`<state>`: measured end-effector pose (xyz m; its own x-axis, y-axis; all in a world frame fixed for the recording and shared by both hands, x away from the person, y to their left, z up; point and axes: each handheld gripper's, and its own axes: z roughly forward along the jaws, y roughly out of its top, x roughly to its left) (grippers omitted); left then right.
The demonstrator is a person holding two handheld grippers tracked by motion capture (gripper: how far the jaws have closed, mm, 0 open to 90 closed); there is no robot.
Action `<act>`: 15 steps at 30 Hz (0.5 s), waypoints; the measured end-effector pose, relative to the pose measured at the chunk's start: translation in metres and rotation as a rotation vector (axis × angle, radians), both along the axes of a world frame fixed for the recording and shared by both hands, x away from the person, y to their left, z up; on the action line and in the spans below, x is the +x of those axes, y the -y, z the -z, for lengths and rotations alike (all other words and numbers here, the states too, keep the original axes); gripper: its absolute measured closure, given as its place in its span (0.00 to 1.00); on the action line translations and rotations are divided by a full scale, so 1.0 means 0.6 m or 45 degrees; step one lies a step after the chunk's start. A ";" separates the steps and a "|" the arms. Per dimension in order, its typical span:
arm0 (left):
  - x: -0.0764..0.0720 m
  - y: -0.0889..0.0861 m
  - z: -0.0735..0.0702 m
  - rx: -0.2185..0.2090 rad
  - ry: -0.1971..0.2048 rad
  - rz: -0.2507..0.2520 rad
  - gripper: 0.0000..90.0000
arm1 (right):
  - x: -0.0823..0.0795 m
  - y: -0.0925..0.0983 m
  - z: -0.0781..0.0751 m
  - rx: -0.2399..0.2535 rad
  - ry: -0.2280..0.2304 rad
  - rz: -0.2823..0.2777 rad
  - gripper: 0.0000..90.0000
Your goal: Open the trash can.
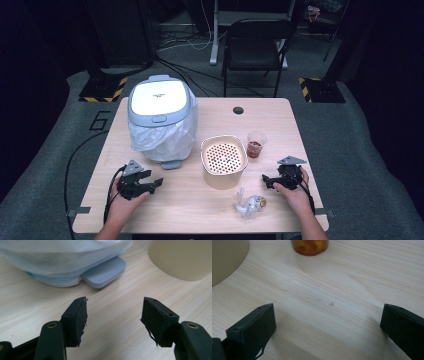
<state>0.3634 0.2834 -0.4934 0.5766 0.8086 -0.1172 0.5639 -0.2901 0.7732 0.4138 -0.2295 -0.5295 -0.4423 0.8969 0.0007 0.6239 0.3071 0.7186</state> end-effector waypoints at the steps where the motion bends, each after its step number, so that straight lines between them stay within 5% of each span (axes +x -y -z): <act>1: 0.000 0.007 0.000 0.002 0.015 0.003 0.41 | 0.000 0.000 0.000 0.000 0.000 0.000 0.00; 15: 0.023 0.051 -0.006 -0.001 0.023 0.072 0.42 | 0.000 0.000 0.000 0.000 0.000 0.000 0.00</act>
<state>0.3773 0.2525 -0.4898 0.6232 0.7747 -0.1068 0.5326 -0.3204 0.7834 0.4138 -0.2295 -0.5294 -0.4424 0.8968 0.0008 0.6240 0.3072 0.7185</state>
